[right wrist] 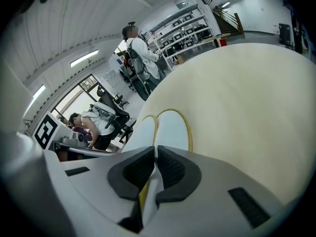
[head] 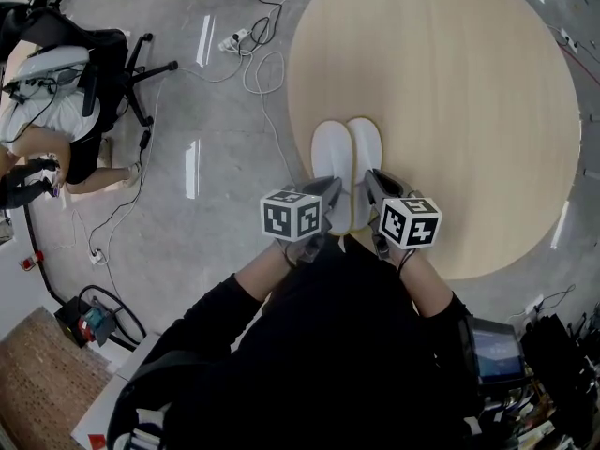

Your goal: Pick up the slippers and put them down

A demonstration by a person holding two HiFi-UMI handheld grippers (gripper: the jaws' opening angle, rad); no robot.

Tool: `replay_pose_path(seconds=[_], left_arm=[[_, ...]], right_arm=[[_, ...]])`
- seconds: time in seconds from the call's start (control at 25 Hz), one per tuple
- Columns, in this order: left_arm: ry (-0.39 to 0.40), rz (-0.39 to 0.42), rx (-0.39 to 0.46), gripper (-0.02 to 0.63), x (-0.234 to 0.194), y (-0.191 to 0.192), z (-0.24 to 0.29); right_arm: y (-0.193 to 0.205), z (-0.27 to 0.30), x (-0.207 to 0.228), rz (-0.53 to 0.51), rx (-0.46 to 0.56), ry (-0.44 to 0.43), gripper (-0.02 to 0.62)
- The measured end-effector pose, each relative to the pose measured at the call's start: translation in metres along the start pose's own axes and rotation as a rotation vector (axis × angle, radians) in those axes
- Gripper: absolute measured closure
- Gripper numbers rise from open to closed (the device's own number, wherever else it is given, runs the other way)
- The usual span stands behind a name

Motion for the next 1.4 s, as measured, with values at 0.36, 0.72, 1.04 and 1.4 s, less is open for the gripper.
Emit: replay_pose_path(seconds=[0.36,0.72,1.04,1.4], left_arm=[[0.099,0.044,0.061,0.574,0.028,-0.025,-0.023],[0.235,0.106,0.053,0.574,0.070,-0.039,-0.029],[0.292,0.182,-0.003,0.572,0.124,-0.010,-0.018],[0.289,0.273,0.063,0.572,0.202,0.035,-0.042]], right_arm=[[-0.027,-0.052,-0.004,0.045,0.153,0.041,0.565],[-0.047,-0.126,-0.006,0.072,0.345,0.184,0.565],[-0.003,-0.215,0.008,0.160,0.473,0.274,0.565],[0.031,-0.306,0.000,0.139,0.629,0.202,0.565]])
Point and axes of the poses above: the fingertips, and each gripper's own axes: z forward along the fingers, x to its right, y out of its underside, the point moved 3 cm from there along -z, backward along the fingers, and after that the axes turned 12 degrees about -y, right-handed, at the moved point
